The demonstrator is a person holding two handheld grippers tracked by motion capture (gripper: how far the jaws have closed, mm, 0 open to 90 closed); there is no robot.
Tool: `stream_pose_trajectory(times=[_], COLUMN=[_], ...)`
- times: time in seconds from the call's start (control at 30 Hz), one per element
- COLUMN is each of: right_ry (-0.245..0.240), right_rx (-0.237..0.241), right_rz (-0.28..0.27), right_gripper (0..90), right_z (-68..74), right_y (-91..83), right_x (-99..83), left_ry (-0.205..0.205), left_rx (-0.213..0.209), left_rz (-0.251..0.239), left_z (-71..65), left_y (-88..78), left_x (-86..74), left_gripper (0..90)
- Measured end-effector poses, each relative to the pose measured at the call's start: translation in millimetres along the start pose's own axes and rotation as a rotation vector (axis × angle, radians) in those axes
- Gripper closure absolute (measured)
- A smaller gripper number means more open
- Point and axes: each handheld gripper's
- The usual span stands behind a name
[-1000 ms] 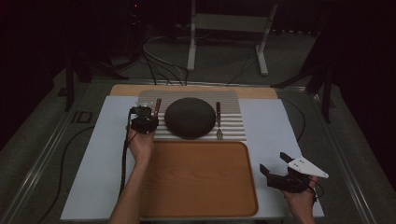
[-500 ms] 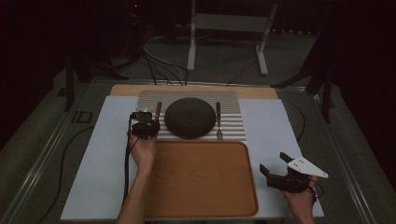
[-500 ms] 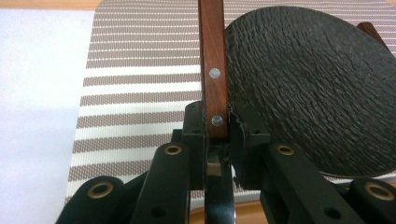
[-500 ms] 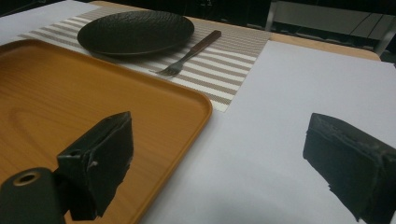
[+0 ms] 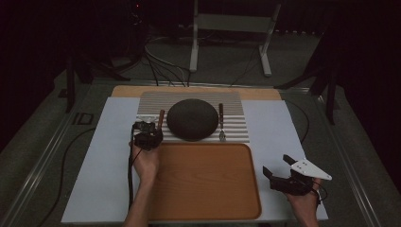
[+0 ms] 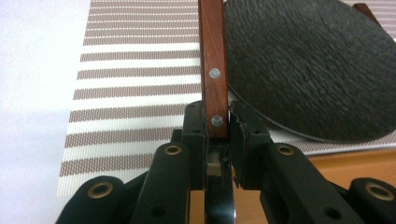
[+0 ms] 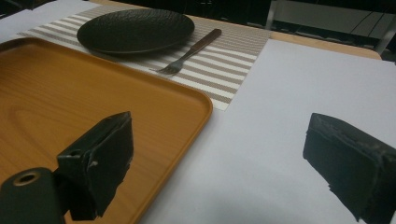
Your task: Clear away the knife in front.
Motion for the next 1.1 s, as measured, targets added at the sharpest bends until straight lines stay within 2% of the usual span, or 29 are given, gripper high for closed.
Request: stream_pose_trajectory(times=[0.13, 0.2, 0.27, 0.47, 1.1], right_ry=[0.000, 0.000, 0.000, 0.000, -0.004], right_rx=[0.000, 0.000, 0.000, 0.000, 0.001], right_rz=[0.001, 0.001, 0.000, 0.002, 0.007], right_gripper=[8.7, 8.7, 8.7, 8.6, 8.6], right_z=[0.0, 0.0, -0.1, 0.4, 0.9], right_y=[0.1, 0.0, 0.1, 0.5, 1.4], right_x=[0.0, 0.0, 0.0, 0.0, 0.1], left_ry=[0.005, 0.002, 0.002, -0.006, 0.017], left_rx=[0.007, 0.012, 0.012, 0.008, 0.022], left_rz=[0.001, 0.002, 0.002, 0.003, 0.025], left_z=[-0.8, -1.3, -1.3, -2.0, -9.0], left_y=[-0.6, -1.1, -1.1, -2.3, -7.8], left_x=[-4.2, -12.4, -12.4, -26.8, -55.5], left_gripper=[78.0, 77.9, 78.0, 78.0, 78.0])
Point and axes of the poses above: each handheld gripper's, and its own axes: y roughly forward along the jaws, x roughly out of its top, z roughly to its left, and after that the axes turned 8 degrees about z, right-handed
